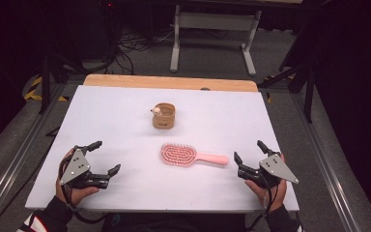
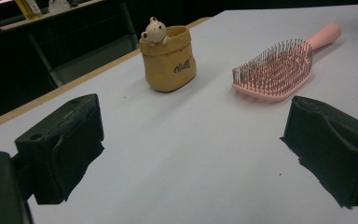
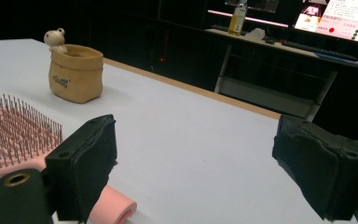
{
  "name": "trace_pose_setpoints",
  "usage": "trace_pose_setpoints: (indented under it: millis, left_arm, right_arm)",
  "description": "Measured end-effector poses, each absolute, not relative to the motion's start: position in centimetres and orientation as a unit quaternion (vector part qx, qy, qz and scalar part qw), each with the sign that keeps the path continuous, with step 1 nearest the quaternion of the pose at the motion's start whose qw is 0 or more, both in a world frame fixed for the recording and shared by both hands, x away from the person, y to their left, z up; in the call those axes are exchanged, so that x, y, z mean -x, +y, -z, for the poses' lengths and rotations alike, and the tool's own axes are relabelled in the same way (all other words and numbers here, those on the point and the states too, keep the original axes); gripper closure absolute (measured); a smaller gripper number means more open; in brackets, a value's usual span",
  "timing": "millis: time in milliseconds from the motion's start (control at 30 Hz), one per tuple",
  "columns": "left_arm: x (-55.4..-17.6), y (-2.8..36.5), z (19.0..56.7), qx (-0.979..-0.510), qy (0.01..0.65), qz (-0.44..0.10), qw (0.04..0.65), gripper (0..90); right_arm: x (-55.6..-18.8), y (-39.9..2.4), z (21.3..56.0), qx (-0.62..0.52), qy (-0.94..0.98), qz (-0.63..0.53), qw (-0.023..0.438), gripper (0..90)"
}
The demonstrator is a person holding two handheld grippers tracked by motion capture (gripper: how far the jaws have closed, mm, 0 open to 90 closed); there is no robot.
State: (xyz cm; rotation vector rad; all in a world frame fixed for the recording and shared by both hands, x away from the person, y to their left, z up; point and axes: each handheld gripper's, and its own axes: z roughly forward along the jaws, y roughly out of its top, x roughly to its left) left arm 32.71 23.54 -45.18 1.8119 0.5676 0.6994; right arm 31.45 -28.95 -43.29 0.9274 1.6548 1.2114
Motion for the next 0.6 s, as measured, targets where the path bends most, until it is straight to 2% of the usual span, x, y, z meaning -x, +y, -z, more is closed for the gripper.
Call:
trace_pose_setpoints:
  millis: [600]
  left_arm:
    - [-32.84,23.57,45.58,-0.768,0.24,-0.281,0.523,6.3]
  right_arm:
    - [-32.34,-28.65,43.77,-0.387,0.676,-0.469,0.416,16.2]
